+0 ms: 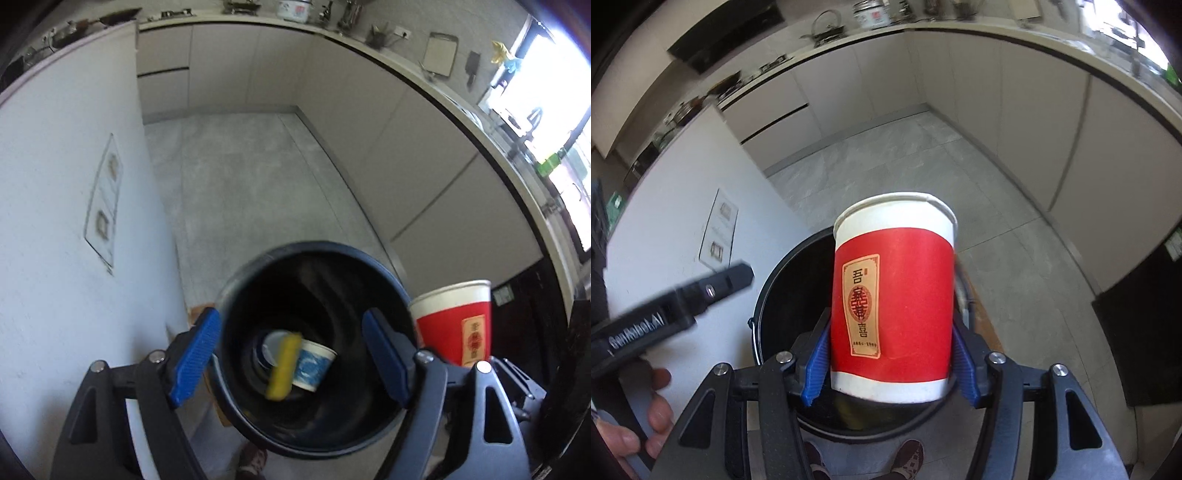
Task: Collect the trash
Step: 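Open the left tool to drop the sponge while the right tool drops the red cup, then move both tools back over the table toward the remaining trash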
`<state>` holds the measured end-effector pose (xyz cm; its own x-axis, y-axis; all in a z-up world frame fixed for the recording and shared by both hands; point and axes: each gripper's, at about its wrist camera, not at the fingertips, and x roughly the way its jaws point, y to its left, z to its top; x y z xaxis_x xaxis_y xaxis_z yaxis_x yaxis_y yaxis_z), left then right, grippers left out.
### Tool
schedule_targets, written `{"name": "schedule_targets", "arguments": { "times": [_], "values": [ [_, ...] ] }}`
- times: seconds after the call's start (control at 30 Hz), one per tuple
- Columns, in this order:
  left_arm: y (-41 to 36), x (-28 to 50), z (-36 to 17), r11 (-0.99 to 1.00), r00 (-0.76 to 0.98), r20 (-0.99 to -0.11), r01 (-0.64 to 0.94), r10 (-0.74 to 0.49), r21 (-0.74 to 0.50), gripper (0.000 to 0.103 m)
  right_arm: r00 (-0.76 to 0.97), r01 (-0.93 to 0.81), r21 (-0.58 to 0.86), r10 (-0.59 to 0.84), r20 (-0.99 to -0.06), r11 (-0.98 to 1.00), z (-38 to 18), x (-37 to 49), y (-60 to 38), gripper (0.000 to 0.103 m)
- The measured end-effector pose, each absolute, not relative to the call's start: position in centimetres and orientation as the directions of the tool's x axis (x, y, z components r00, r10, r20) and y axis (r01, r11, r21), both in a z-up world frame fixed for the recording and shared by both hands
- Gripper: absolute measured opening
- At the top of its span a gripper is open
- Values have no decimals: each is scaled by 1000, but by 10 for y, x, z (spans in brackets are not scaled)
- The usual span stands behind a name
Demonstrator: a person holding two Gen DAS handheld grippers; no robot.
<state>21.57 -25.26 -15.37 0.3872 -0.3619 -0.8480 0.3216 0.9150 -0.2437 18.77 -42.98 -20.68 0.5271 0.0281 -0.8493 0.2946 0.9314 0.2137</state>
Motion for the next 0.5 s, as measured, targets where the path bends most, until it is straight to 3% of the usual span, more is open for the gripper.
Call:
{"name": "schedule_targets", "arguments": {
  "times": [0.1, 0.17, 0.5],
  "values": [
    [-249, 217, -155, 930, 420, -846, 300, -329, -212, 81, 523, 282, 202, 26, -852, 938, -216, 195, -425, 77],
    [-245, 219, -157, 933, 421, -847, 290, -323, -212, 81, 530, 285, 188, 9, -848, 940, -217, 198, -425, 80],
    [-245, 223, -134, 923, 399, -851, 312, -343, -225, 81, 537, 327, 174, -31, -843, 929, -188, 186, -428, 81]
  ]
}}
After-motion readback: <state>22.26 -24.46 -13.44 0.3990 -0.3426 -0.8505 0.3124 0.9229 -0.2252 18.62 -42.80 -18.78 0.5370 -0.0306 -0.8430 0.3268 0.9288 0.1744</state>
